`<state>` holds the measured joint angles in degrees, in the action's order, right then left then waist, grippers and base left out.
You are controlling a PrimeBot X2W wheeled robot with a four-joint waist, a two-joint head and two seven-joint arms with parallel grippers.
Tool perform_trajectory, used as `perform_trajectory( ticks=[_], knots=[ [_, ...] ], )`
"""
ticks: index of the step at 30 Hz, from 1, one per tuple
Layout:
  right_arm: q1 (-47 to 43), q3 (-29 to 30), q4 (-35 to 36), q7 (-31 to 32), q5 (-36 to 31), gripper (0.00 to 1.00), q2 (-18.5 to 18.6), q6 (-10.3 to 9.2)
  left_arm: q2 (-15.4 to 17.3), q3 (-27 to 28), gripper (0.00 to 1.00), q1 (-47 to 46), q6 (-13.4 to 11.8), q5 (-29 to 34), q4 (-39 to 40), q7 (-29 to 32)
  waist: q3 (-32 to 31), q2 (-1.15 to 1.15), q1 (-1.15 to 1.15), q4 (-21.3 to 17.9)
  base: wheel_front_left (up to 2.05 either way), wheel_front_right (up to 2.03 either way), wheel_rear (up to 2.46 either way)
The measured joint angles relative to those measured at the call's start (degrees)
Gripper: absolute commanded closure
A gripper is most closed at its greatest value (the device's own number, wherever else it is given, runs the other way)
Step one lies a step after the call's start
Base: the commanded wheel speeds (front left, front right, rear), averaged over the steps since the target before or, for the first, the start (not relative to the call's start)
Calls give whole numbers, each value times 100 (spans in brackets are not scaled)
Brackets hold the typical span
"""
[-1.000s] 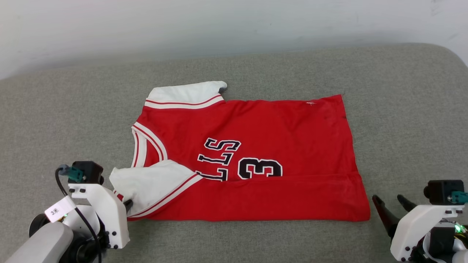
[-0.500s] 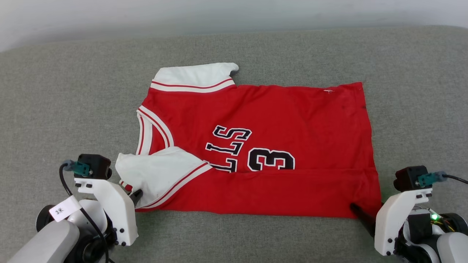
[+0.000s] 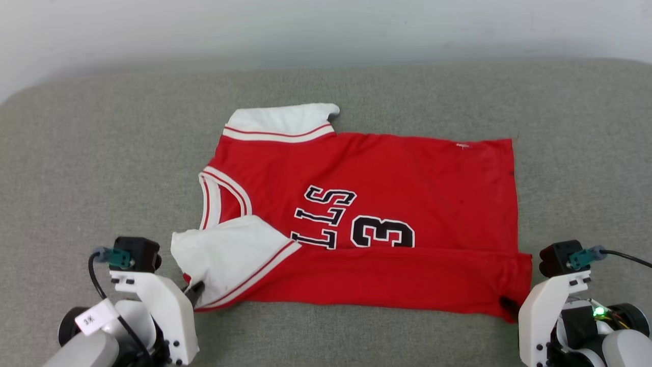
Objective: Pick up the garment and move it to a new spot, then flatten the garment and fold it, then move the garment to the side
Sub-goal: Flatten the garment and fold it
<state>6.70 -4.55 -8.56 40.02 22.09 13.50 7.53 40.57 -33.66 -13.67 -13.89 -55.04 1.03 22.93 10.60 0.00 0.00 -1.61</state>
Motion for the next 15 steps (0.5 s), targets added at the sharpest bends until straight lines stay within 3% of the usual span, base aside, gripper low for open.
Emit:
perform_trajectory(
  ticks=[15],
  knots=[
    [-779, -156, 279, 224, 312, 100, 272, 0, 221, 63, 100, 1319, -586, -322, 450, -102, -1066, 0, -1, 45, 0, 0, 0]
  ],
)
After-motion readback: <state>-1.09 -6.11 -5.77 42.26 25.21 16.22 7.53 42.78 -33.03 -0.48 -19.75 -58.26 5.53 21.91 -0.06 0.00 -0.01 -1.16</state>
